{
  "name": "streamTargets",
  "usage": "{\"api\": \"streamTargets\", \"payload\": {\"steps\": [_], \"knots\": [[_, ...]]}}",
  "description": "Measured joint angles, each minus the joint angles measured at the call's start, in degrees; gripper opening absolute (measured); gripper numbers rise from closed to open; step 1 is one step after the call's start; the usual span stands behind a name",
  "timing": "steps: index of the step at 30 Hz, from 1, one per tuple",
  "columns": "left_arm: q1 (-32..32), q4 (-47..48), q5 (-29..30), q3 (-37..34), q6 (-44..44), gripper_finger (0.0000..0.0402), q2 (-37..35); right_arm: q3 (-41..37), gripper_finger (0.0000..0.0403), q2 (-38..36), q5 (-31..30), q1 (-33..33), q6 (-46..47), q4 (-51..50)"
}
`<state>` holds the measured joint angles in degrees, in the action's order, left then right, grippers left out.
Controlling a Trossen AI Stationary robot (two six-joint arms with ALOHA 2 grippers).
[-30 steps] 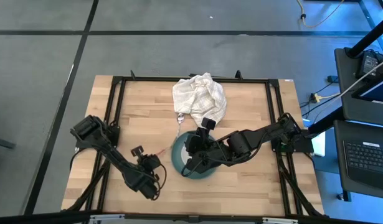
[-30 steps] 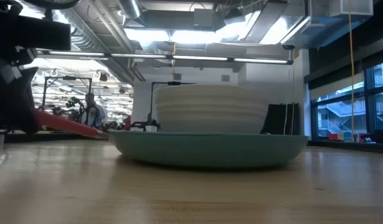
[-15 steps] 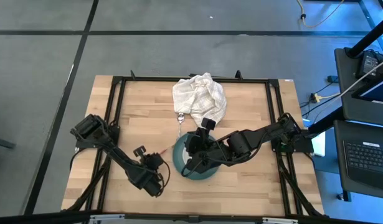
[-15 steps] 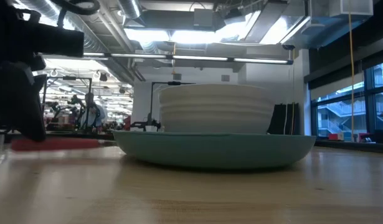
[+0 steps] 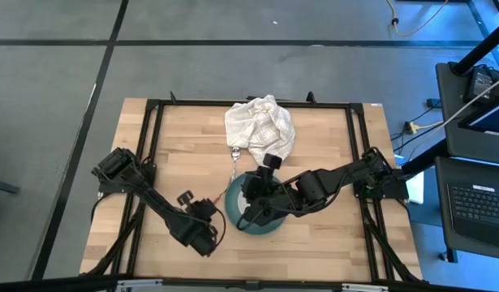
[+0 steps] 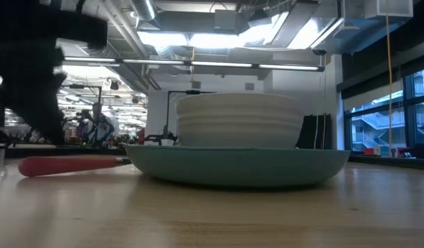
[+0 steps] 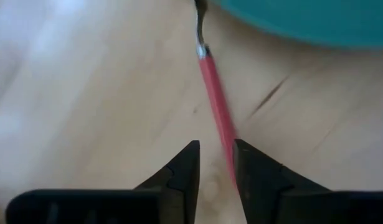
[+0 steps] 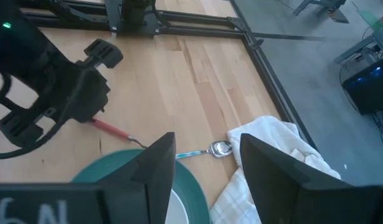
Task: Set table place
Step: Move the pink fork to the left of the green plate on the table
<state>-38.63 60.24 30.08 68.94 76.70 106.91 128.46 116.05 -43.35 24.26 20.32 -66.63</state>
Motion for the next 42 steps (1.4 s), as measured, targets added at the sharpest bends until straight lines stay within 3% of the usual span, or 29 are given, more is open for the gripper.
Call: {"api": "streamTargets", "payload": {"steps": [7,10,17,20,26,33,42], "knots": [[0.6,17.6,4.1,8.5,-0.8,0.0080,-0.1,0.0,0.0181,0.0,0.0,0.0,5.0,-4.4],[2.2,20.8,4.2,9.5,-0.9,0.0080,-0.1,0.0,0.0181,0.0,0.8,0.0,7.0,-5.0],[7.8,15.6,2.0,8.7,-9.9,0.0080,-0.1,-1.3,0.0181,0.0,8.9,0.2,13.2,-5.8],[11.5,15.2,1.8,7.7,-12.4,0.0080,-0.1,-2.9,0.0181,0.1,9.2,1.1,16.9,-6.6],[17.7,8.6,-4.8,3.3,-20.6,0.0080,-0.1,-6.3,0.0181,0.1,10.7,4.2,26.4,-7.7],[20.6,7.5,-5.2,2.0,-22.0,0.0080,-2.2,-9.1,0.0181,0.1,10.6,8.7,37.2,-8.9],[20.5,1.3,-7.6,2.0,-26.3,0.0080,-11.8,-11.8,0.0181,0.1,10.5,10.9,44.0,-10.1]]}}
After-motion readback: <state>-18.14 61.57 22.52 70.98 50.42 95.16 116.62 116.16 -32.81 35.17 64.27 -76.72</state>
